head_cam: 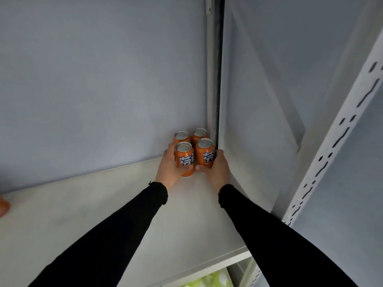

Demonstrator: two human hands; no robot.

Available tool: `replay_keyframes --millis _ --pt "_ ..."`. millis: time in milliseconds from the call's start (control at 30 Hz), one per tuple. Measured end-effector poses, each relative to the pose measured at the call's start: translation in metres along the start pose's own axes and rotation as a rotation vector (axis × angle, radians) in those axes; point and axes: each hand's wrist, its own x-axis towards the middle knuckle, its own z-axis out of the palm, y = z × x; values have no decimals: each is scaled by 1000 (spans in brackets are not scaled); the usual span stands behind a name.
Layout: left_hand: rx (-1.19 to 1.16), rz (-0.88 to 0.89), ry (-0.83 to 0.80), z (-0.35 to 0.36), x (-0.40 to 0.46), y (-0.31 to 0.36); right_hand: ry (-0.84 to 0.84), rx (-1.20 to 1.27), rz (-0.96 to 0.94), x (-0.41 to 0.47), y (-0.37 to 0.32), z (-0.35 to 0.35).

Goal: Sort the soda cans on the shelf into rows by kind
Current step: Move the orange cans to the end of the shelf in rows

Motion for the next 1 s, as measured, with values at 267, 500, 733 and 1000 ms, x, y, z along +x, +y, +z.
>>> replay_keyframes --millis 267,500,733,1000 --pt "-10 -2 2 3 3 -4 22 2 -74 -6 4 7" --pt "57 -21 -18 -13 -12 4 204 -115 -214 -26 -11 2" --pt "478 68 123 -110 -78 -23 70 -304 -664 -79 -68 44" --pt "615 2 296 -271 -191 -77 -323 -80 -613 -180 -137 187"
